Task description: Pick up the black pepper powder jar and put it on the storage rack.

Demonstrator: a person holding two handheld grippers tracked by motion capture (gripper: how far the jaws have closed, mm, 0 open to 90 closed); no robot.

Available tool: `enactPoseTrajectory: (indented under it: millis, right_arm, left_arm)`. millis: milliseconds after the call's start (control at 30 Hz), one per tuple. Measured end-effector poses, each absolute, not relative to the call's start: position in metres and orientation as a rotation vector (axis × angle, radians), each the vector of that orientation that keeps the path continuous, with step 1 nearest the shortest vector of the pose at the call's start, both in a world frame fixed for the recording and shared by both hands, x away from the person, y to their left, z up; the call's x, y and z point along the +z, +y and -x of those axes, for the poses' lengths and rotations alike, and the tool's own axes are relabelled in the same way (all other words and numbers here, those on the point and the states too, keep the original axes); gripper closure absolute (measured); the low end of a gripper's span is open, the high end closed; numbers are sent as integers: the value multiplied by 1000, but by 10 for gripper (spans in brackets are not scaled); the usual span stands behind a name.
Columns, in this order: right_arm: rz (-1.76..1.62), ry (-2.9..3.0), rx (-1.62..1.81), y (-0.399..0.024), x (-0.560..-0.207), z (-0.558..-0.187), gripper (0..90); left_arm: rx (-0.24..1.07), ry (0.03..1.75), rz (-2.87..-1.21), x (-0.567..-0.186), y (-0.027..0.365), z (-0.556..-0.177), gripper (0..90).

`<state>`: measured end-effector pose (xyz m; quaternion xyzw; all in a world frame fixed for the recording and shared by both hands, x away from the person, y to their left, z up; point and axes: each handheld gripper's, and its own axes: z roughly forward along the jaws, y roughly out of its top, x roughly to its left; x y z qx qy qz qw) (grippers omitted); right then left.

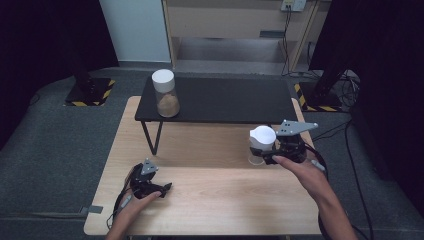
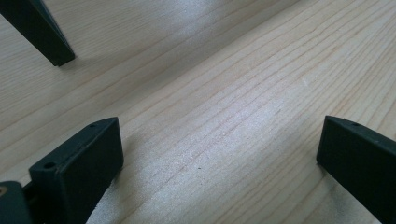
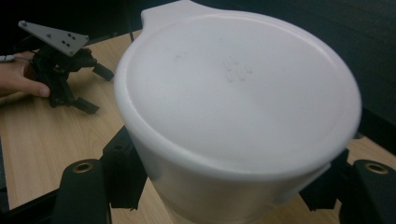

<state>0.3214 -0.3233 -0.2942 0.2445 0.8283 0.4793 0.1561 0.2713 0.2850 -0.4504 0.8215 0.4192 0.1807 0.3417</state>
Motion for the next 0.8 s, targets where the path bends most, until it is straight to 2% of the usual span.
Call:
enactPoseTrajectory:
  millis: [800]
  right_arm:
    - [-703,2330,1339,-304,-212,-349,314]
  left_arm:
    - [470,1090,-2136,-451,285,-271,0]
